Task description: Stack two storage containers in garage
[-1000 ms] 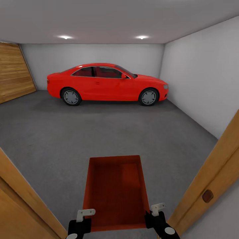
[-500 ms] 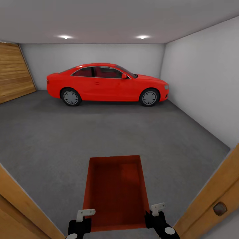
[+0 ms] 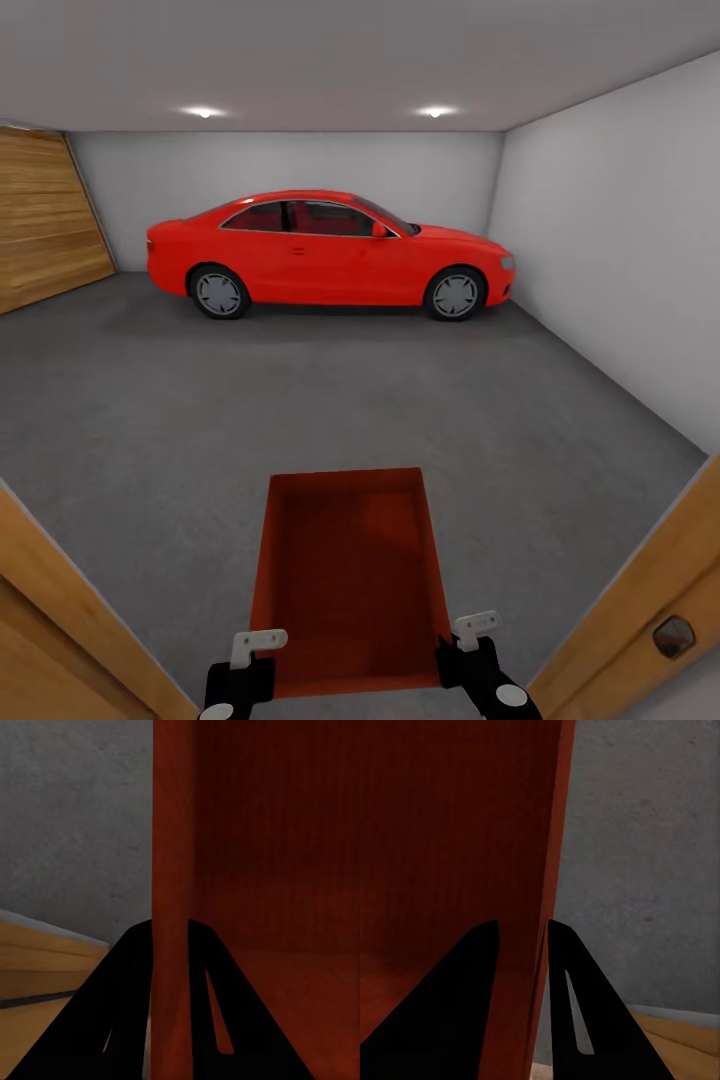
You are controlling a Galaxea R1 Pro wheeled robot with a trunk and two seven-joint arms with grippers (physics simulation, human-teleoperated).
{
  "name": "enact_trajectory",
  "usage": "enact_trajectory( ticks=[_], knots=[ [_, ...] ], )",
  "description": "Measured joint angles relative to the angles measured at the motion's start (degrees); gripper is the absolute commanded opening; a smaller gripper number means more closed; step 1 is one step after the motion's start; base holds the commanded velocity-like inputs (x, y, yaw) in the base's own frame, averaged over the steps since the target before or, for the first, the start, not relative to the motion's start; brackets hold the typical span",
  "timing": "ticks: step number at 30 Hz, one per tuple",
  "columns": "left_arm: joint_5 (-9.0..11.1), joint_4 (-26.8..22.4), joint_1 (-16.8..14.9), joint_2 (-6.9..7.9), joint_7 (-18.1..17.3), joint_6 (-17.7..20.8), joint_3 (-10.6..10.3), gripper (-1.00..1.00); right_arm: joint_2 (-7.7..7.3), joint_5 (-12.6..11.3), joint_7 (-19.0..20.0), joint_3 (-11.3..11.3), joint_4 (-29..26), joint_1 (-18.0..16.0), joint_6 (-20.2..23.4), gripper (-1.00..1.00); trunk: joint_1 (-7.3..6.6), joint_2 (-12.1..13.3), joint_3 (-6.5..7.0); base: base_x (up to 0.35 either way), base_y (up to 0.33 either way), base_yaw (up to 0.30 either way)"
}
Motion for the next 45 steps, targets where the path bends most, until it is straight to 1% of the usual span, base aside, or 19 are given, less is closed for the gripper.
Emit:
enact_trajectory(
  ticks=[5,16,38,45],
  knots=[
    [0.0,0.0,0.0,0.0,0.0,0.1,0.0,-1.0,0.0,0.0,0.0,0.0,0.0,0.0,0.1,-1.0,0.0,0.0,0.0,0.033,0.0,0.004],
    [0.0,0.0,0.0,0.0,0.0,0.0,0.0,-1.0,0.0,0.0,0.0,0.0,0.0,0.0,0.0,-1.0,-0.02,0.0,0.0,0.274,0.0,0.0],
    [0.0,0.0,0.0,0.0,0.0,0.0,0.0,-1.0,0.0,0.0,0.0,0.0,0.0,0.0,0.0,-1.0,0.0,0.0,0.0,0.015,0.0,0.0],
    [0.0,0.0,0.0,0.0,0.0,0.0,0.0,-1.0,0.0,0.0,0.0,0.0,0.0,0.0,0.1,-1.0,-0.03,0.0,0.0,0.247,0.0,0.0]
  ],
)
